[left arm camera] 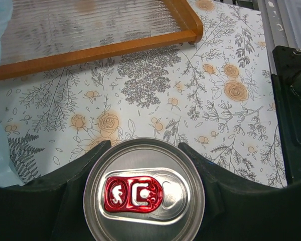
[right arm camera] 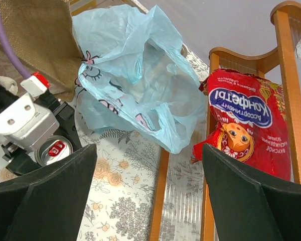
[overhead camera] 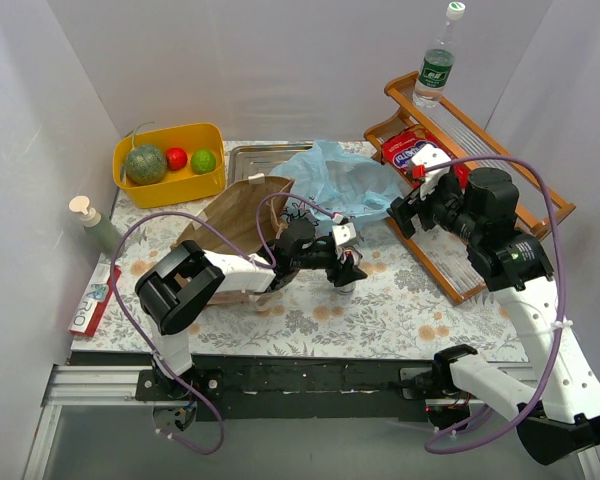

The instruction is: Untie the knot of the grocery bags and take out the mixed food

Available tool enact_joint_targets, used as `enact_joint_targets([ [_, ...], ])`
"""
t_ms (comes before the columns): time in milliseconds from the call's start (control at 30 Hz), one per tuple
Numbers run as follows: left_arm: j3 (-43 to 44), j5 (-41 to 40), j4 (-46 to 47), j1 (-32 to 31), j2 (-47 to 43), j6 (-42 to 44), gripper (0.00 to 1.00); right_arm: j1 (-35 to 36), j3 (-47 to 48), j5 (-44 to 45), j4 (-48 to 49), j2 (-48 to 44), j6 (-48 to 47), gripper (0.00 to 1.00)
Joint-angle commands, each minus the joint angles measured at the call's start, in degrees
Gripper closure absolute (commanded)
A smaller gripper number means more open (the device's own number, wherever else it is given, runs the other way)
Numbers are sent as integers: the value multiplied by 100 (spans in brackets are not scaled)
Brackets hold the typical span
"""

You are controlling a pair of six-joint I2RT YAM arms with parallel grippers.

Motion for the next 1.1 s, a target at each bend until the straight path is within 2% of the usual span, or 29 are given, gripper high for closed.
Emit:
enact_joint_targets([
  [0, 47, -106, 432, -20, -51, 187, 76, -43, -98, -93, 75, -87, -103, 8],
  [133, 99, -115, 204, -21, -51, 178, 53, -34, -247, -146, 101, -131, -120, 8],
  [167, 108, -115, 151, -20, -77, 169, 40, -34, -299, -180, 110, -131, -120, 8],
  [267, 91, -36, -78, -29, -165, 239, 29, -34, -361, -207, 198, -113, -120, 8],
  [300, 65, -27, -113, -21, -200, 248, 2, -34, -370, -207, 216, -113, -120, 8],
  [533, 151, -168, -429, -29, -762, 117, 2, -34, -414, -225, 304, -104, -173, 7],
  [600, 572, -238, -675, -29, -1182, -58, 2, -34, -414, -216, 260, -148, -243, 7],
  [767, 1915, -413, -2379, -12, -1957, -191, 2, -34, -336, -627, -135, -70, -612, 9],
  [800, 2041, -553, -2642, -3, -2054, -147, 2, -34, -257, -768, -249, 157, -552, 11],
  [833, 2198, -711, -3297, 6, -2186, 44, 2, -34, -152, -961, -624, 325, -490, 12],
  [933, 2332, -1729, -4311, 102, -2466, 641, 2, -34, 218, -1813, -1223, 1133, -332, 11],
  [1000, 2140, -2405, -4516, 347, -2652, 889, 2, -26, 297, -2254, -1278, 1580, -261, 2],
  [1067, 2060, -2759, -4727, 585, -2923, 1048, 2, -26, 263, -2421, -1087, 1810, -16, 2],
])
